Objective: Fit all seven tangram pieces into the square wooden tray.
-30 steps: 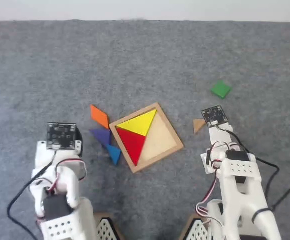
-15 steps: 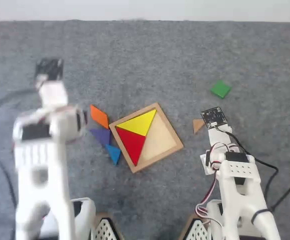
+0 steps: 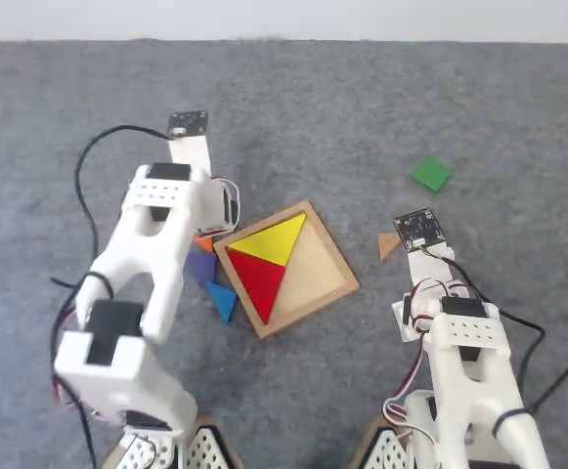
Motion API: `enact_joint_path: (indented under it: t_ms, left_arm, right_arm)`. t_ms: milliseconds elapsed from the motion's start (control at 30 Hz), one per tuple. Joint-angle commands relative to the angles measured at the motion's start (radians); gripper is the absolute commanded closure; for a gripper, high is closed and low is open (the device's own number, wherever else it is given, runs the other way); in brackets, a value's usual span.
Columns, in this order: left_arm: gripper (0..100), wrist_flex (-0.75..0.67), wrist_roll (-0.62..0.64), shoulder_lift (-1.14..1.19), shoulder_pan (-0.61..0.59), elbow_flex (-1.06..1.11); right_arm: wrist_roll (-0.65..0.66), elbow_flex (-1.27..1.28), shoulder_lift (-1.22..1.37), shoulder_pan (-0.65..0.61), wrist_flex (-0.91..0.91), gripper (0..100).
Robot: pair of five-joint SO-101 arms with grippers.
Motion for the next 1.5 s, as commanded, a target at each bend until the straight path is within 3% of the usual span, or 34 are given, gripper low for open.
enact_joint_path:
  t_ms: [0, 267, 533, 900, 1300, 1467]
  left_arm:
    - [83, -0.043, -0.005, 0.037, -0.037, -0.061]
    - [84, -0.037, -0.074, 0.106, -0.199, -0.085]
    - [84, 0.052, -0.13, 0.114, -0.216, -0.085]
    - [84, 0.158, -0.428, 0.107, -0.235, -0.127]
    - [83, 0.183, -0.396, -0.055, -0.193, -0.214]
    - [83, 0.137, -0.391, 0.012, -0.175, -0.171]
  right_arm:
    - [0.011, -0.003, -0.035, -0.01, -0.019, 99.2]
    - [0.011, -0.003, -0.035, -0.01, -0.019, 99.2]
    - [0.011, -0.003, -0.035, -0.01, -0.019, 99.2]
    - [0.011, -0.003, -0.035, -0.01, -0.019, 99.2]
    - [0.011, -0.003, -0.035, -0.012, -0.019, 99.2]
    - [0.011, -0.003, -0.035, -0.03, -0.019, 99.2]
